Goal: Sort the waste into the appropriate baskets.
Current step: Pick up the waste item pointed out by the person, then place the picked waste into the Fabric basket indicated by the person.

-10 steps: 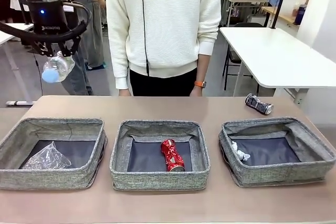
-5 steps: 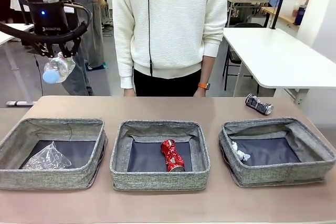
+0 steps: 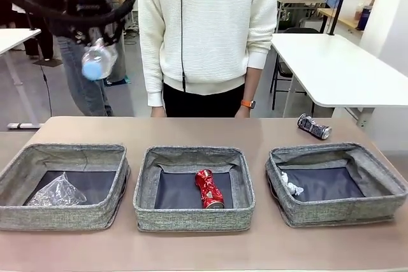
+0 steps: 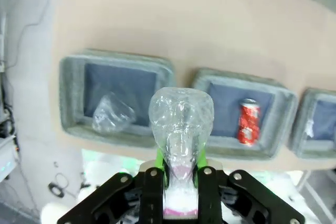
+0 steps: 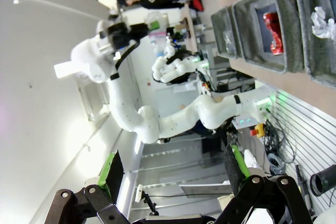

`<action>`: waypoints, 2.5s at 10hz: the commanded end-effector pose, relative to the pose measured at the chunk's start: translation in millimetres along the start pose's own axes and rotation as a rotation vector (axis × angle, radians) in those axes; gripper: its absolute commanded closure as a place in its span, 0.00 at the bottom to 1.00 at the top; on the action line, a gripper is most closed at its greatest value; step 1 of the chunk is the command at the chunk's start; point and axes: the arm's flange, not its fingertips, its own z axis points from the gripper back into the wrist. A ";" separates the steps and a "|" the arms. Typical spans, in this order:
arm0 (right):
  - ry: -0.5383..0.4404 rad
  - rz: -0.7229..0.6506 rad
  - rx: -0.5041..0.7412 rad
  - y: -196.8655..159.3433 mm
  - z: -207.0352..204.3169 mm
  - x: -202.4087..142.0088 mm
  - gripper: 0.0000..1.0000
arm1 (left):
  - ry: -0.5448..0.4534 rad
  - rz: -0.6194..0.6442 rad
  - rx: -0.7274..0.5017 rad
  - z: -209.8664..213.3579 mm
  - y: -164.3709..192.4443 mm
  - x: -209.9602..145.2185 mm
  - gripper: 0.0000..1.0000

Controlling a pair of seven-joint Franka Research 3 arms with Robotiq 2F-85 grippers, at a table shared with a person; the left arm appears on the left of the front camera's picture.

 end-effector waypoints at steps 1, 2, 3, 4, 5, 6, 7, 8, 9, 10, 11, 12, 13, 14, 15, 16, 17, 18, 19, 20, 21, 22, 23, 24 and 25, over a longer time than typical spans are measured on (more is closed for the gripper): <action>0.000 -0.008 0.012 5.5 0.7 -1.3 0.00 | 0.021 0.042 -0.014 35.7 -64.0 -14.0 0.78; 0.000 -0.008 0.012 5.5 0.7 -1.3 0.00 | 0.062 0.085 -0.021 54.7 -93.4 -26.4 0.78; 0.000 -0.008 0.012 5.5 0.7 -1.3 0.00 | 0.124 0.121 -0.003 73.9 -119.0 -37.6 0.78; 0.000 -0.008 0.012 5.5 0.7 -1.3 0.00 | 0.086 0.150 -0.009 90.0 -139.9 -47.0 0.78; 0.000 -0.008 0.012 5.5 0.7 -1.3 0.00 | 0.085 0.161 -0.019 99.6 -150.8 -48.7 0.78; 0.000 -0.008 0.012 5.5 0.7 -1.3 0.00 | 0.120 0.156 -0.049 105.8 -157.5 -47.4 0.78; 0.000 -0.008 0.012 5.5 0.7 -1.3 0.00 | 0.139 0.186 -0.076 107.3 -164.6 -45.9 0.78; 0.000 -0.008 0.012 5.5 0.7 -1.3 0.00 | 0.177 0.176 -0.073 107.8 -170.4 -45.5 0.78; 0.000 -0.008 0.012 5.5 0.7 -1.3 0.00 | 0.124 0.155 -0.068 87.8 -149.9 -61.4 0.78; 0.000 -0.008 0.012 5.5 0.7 -1.3 0.00 | 0.124 0.155 -0.068 87.8 -149.9 -61.4 0.78; 0.000 -0.008 0.012 5.5 0.7 -1.3 0.00 | 0.124 0.155 -0.068 87.8 -149.9 -61.4 0.78; 0.000 -0.008 0.012 5.5 0.7 -1.3 0.00 | 0.124 0.155 -0.068 87.8 -149.9 -61.4 0.78; 0.000 -0.008 0.012 5.5 0.7 -1.3 0.00 | 0.124 0.155 -0.068 87.8 -149.9 -61.4 0.78; 0.000 -0.008 0.012 5.5 0.7 -1.3 0.00 | 0.124 0.155 -0.068 87.8 -149.9 -61.4 0.78; 0.000 -0.008 0.012 5.5 0.7 -1.3 0.00 | 0.124 0.155 -0.068 87.8 -149.9 -61.4 0.78; 0.000 -0.008 0.012 5.5 0.7 -1.3 0.00 | 0.124 0.155 -0.068 87.8 -149.9 -61.4 0.78; 0.000 -0.008 0.012 5.5 0.7 -1.3 0.00 | 0.124 0.155 -0.068 87.8 -149.9 -61.4 0.78; 0.000 -0.008 0.012 5.5 0.7 -1.3 0.00 | 0.124 0.155 -0.068 87.8 -149.9 -61.4 0.78; 0.000 -0.008 0.012 5.5 0.7 -1.3 0.00 | 0.124 0.155 -0.068 87.8 -149.9 -61.4 0.78; 0.000 -0.008 0.012 5.5 0.7 -1.3 0.00 | 0.124 0.155 -0.068 87.8 -149.9 -61.4 0.78; 0.000 -0.008 0.012 5.5 0.7 -1.3 0.00 | 0.124 0.155 -0.068 87.8 -149.9 -61.4 0.78; 0.000 -0.008 0.012 5.5 0.7 -1.3 0.00 | 0.124 0.155 -0.068 87.8 -149.9 -61.4 0.78; 0.000 -0.008 0.012 5.5 0.7 -1.3 0.00 | 0.124 0.155 -0.068 87.8 -149.9 -61.4 0.78; 0.000 -0.008 0.012 5.5 0.7 -1.3 0.00 | 0.124 0.155 -0.068 87.8 -149.9 -61.4 0.78; 0.000 -0.008 0.012 5.5 0.7 -1.3 0.00 | 0.124 0.155 -0.068 87.8 -149.9 -61.4 0.78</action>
